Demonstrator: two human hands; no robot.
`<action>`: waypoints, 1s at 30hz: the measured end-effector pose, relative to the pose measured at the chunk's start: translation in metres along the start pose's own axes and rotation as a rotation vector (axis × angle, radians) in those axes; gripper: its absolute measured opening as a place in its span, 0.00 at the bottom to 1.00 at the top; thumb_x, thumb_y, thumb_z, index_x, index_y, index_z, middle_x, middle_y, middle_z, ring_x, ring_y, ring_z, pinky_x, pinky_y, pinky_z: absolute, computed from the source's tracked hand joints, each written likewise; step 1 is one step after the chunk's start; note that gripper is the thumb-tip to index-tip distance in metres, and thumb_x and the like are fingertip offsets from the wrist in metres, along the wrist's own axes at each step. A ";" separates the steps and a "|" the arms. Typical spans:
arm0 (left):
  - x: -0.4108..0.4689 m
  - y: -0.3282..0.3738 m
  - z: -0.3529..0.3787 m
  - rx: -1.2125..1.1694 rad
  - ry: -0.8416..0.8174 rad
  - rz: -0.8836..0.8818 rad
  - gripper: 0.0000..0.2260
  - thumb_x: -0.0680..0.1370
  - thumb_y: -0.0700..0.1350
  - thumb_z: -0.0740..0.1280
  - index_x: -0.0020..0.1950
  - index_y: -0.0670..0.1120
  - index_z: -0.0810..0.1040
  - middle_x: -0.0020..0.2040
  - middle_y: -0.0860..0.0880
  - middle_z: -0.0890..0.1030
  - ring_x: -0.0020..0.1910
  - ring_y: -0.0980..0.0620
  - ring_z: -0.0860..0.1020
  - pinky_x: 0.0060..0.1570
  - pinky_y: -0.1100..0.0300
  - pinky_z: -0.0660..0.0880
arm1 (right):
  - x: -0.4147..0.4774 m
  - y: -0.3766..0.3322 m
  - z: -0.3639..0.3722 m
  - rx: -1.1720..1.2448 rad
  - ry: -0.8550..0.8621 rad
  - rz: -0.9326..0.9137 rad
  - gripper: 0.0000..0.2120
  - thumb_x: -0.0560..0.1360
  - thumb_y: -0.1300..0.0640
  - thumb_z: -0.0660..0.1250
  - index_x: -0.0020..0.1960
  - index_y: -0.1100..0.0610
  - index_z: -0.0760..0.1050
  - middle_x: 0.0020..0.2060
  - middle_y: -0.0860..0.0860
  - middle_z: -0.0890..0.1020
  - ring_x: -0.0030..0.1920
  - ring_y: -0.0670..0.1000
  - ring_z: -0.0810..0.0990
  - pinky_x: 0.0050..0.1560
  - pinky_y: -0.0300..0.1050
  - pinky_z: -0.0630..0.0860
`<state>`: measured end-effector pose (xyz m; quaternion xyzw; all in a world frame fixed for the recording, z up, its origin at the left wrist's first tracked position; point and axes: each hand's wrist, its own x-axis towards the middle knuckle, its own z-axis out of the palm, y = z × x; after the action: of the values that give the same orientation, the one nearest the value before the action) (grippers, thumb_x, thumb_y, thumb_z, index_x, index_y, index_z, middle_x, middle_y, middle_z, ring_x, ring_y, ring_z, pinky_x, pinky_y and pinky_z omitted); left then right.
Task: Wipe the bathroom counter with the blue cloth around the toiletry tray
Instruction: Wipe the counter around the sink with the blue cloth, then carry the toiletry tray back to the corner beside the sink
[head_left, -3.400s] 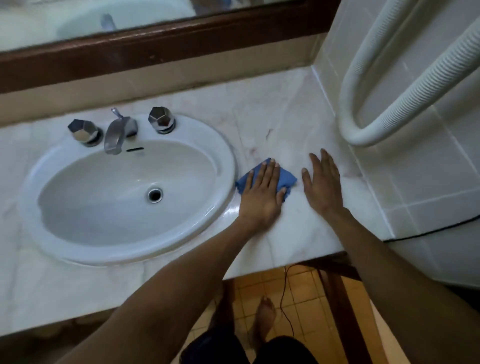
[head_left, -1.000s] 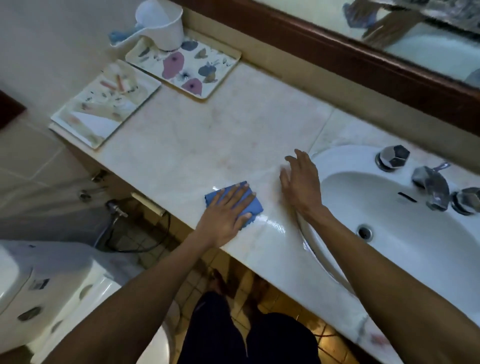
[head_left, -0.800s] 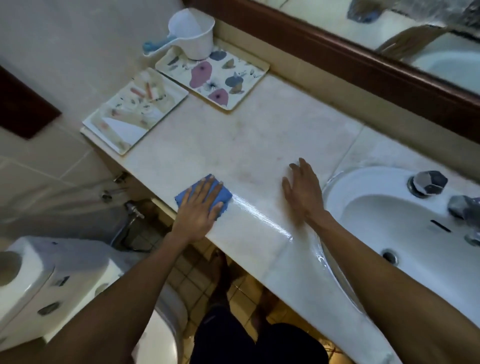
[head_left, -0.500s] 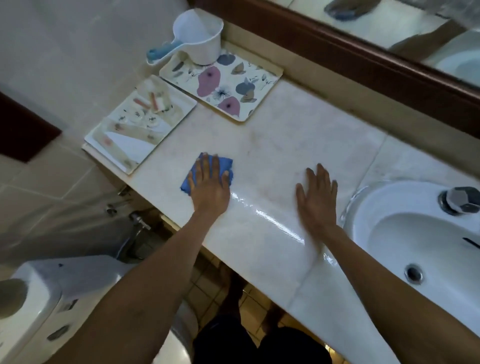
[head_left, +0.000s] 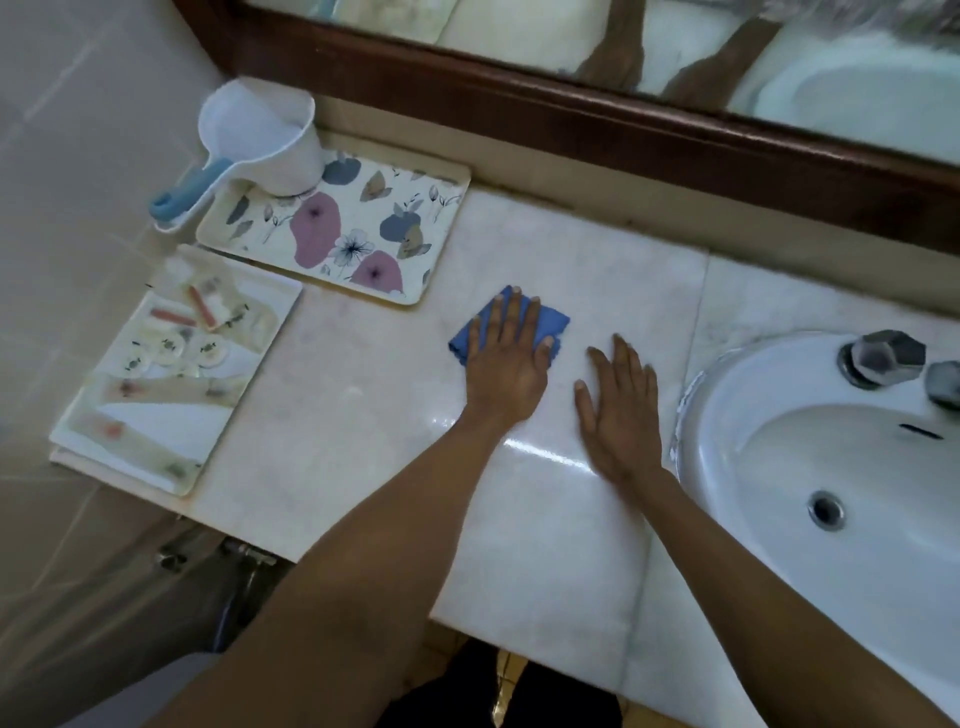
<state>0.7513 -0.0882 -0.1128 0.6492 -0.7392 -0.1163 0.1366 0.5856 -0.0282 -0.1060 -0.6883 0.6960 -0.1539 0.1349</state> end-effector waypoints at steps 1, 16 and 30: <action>0.015 -0.001 -0.002 -0.010 -0.038 -0.003 0.25 0.85 0.55 0.50 0.81 0.47 0.58 0.82 0.45 0.56 0.81 0.46 0.54 0.78 0.44 0.49 | 0.000 -0.001 0.000 -0.008 0.001 0.004 0.23 0.82 0.49 0.55 0.76 0.53 0.63 0.79 0.55 0.58 0.78 0.54 0.56 0.78 0.56 0.50; 0.018 -0.051 -0.122 -0.507 -0.035 -0.288 0.16 0.81 0.53 0.60 0.66 0.52 0.78 0.55 0.50 0.85 0.50 0.49 0.83 0.52 0.54 0.78 | 0.099 -0.061 -0.040 0.268 -0.020 -0.071 0.15 0.81 0.50 0.55 0.61 0.57 0.72 0.58 0.54 0.78 0.58 0.58 0.76 0.58 0.50 0.71; -0.146 -0.271 -0.215 -0.281 0.598 -0.912 0.17 0.78 0.43 0.69 0.67 0.49 0.75 0.62 0.49 0.78 0.58 0.47 0.77 0.59 0.48 0.76 | 0.130 -0.297 0.032 0.246 -0.321 -0.494 0.15 0.81 0.51 0.58 0.63 0.57 0.72 0.58 0.55 0.79 0.56 0.58 0.77 0.50 0.50 0.72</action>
<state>1.0959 0.0227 -0.0137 0.8832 -0.2899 -0.0720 0.3614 0.8690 -0.1609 -0.0136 -0.8305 0.4536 -0.1544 0.2840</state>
